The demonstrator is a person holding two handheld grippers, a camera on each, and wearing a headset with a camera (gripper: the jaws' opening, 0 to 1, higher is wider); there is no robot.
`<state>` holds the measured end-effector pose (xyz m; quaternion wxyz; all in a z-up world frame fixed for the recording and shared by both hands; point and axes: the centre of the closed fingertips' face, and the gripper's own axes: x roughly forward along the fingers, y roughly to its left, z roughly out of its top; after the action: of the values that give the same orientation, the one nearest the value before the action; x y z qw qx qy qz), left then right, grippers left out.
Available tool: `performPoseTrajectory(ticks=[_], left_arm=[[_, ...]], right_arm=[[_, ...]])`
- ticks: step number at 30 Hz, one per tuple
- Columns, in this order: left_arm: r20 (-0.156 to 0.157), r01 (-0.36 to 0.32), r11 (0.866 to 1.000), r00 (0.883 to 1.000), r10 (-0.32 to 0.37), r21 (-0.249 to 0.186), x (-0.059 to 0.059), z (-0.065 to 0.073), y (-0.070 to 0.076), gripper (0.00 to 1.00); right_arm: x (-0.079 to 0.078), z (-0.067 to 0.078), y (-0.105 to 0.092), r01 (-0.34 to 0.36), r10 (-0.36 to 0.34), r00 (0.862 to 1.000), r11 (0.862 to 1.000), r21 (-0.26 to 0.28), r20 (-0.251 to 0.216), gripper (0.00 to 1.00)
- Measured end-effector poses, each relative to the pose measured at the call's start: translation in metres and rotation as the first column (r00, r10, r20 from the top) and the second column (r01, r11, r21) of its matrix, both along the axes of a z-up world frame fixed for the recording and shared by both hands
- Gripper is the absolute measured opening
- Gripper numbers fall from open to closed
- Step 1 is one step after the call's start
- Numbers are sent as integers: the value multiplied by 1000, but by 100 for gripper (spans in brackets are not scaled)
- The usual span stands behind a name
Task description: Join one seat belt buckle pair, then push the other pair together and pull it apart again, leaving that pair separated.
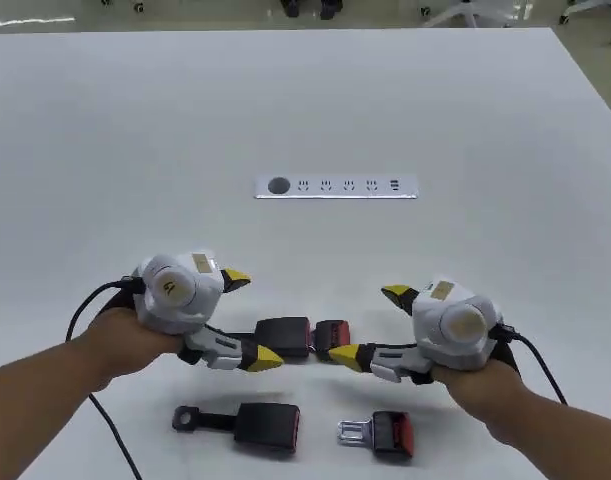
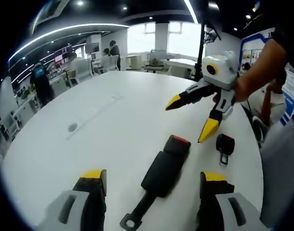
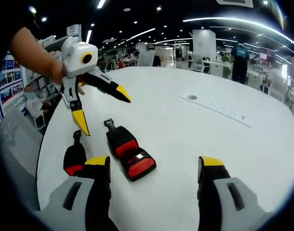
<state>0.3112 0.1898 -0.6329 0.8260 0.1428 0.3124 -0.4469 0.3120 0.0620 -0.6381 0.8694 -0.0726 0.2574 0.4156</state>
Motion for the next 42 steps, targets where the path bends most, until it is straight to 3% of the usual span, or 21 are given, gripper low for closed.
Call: performPoseTrajectory(ticks=[2, 4, 7, 8, 10, 13, 14, 16, 19, 23, 24, 26, 30, 32, 35, 39, 42], left_arm=[[13, -53, 998, 999, 53, -16, -2, 11, 5, 83], [21, -113, 993, 993, 114, -46, -1, 11, 12, 84], [19, -201, 977, 979, 203, -71, -1, 21, 21, 89], [23, -231, 968, 972, 234, -93, -3, 22, 26, 89], [46, -255, 963, 965, 260, -93, -8, 29, 32, 90], [34, -322, 938, 944, 328, -129, -16, 35, 41, 93], [45, -328, 937, 941, 336, -124, -18, 35, 45, 94], [41, -348, 927, 933, 356, -140, -33, 47, 40, 97], [38, -361, 921, 928, 370, -145, -40, 41, 49, 97], [18, -402, 900, 912, 411, -171, -60, 48, 52, 98], [-1, -418, 889, 905, 426, -184, -66, 48, 53, 98], [14, -425, 885, 900, 435, -192, -75, 50, 59, 99], [-5, -461, 866, 883, 469, -194, -93, 50, 71, 100], [-18, -489, 848, 868, 496, -203, -97, 45, 83, 100], [-36, -513, 832, 855, 518, -210, -114, 52, 85, 100], [-40, -516, 832, 854, 519, -203, -127, 47, 91, 100], [-39, -521, 827, 850, 526, -212, -136, 53, 90, 100]], right_arm=[[-1, 6, -3, 40, -40, 999, 999, 28, 1, 74], [-3, 11, -7, 70, -71, 997, 997, 33, 15, 75], [-11, 18, -13, 110, -110, 994, 994, 31, 25, 77], [-10, 20, -15, 128, -130, 991, 991, 41, 33, 79], [-13, 27, -20, 168, -171, 984, 984, 63, 43, 86], [-22, 38, -29, 211, -214, 975, 976, 52, 66, 91], [-24, 40, -31, 223, -226, 972, 973, 59, 66, 92], [-30, 40, -36, 241, -245, 967, 968, 63, 67, 95], [-39, 40, -41, 250, -254, 965, 966, 59, 71, 94], [-55, 43, -51, 285, -290, 954, 956, 66, 72, 95], [-59, 44, -52, 289, -294, 953, 955, 72, 69, 96], [-66, 48, -55, 304, -310, 948, 949, 82, 73, 96], [-84, 49, -63, 333, -339, 938, 939, 88, 71, 96], [-90, 48, -67, 343, -349, 935, 935, 91, 59, 96], [-104, 48, -71, 352, -359, 932, 931, 98, 59, 96], [-119, 48, -77, 361, -368, 928, 927, 100, 59, 96], [-128, 49, -81, 364, -371, 926, 926, 100, 70, 96]])
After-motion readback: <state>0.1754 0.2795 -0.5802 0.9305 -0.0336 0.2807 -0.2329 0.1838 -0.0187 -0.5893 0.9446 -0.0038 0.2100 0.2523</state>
